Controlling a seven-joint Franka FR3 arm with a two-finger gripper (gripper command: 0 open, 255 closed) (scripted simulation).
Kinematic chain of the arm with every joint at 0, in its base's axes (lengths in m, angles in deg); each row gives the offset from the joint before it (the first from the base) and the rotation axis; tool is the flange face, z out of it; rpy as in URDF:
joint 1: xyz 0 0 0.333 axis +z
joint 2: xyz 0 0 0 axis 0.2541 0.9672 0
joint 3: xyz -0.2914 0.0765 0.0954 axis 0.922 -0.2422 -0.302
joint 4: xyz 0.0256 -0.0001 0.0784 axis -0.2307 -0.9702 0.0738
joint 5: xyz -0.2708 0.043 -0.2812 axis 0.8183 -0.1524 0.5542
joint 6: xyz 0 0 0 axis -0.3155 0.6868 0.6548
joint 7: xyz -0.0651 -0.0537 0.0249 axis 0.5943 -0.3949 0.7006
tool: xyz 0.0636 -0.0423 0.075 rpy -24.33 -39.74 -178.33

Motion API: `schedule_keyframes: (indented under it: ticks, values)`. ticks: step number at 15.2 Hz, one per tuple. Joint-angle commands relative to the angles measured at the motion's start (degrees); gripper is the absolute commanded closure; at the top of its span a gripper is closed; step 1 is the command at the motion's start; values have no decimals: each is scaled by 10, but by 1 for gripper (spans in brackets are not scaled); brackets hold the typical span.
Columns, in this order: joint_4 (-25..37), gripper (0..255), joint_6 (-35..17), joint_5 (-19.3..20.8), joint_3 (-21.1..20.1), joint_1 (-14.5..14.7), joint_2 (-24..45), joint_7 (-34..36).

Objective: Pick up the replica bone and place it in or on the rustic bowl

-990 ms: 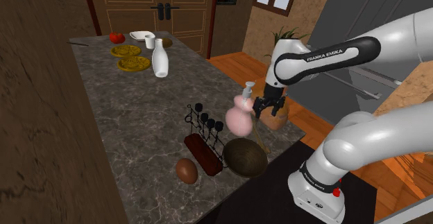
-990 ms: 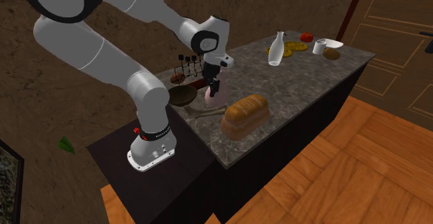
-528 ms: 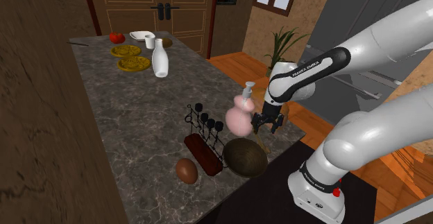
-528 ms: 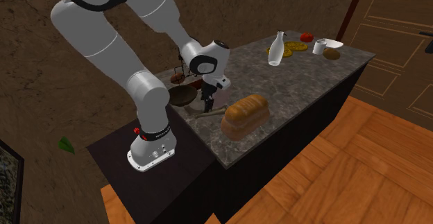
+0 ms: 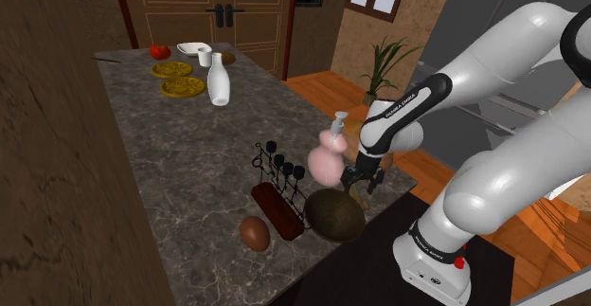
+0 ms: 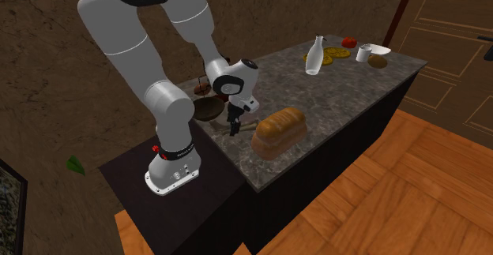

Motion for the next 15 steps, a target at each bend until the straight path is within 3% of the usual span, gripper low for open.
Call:
schedule_keyframes:
  ticks: [1, 7, 8, 15]
  values:
    - [-1, 0, -12, -8, 2, 5, 12, -6]
    - [-1, 0, -12, -8, 2, 5, 11, -6]
    - [-1, 255, -12, -8, 2, 5, 11, -6]
    - [-1, 255, -12, -8, 2, 5, 12, -6]
